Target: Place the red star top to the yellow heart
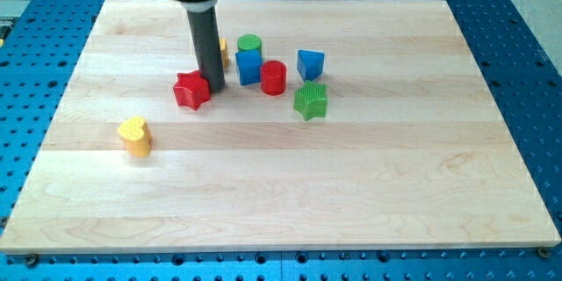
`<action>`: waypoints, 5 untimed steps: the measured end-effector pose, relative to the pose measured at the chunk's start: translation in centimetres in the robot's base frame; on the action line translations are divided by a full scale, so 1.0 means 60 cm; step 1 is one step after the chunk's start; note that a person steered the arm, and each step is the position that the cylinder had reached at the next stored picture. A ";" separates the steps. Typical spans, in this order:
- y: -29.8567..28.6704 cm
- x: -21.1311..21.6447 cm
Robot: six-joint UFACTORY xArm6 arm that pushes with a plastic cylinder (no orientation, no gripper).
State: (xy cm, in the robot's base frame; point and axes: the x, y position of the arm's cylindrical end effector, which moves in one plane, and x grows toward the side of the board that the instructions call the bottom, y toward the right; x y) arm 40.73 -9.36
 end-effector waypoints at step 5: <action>-0.050 -0.112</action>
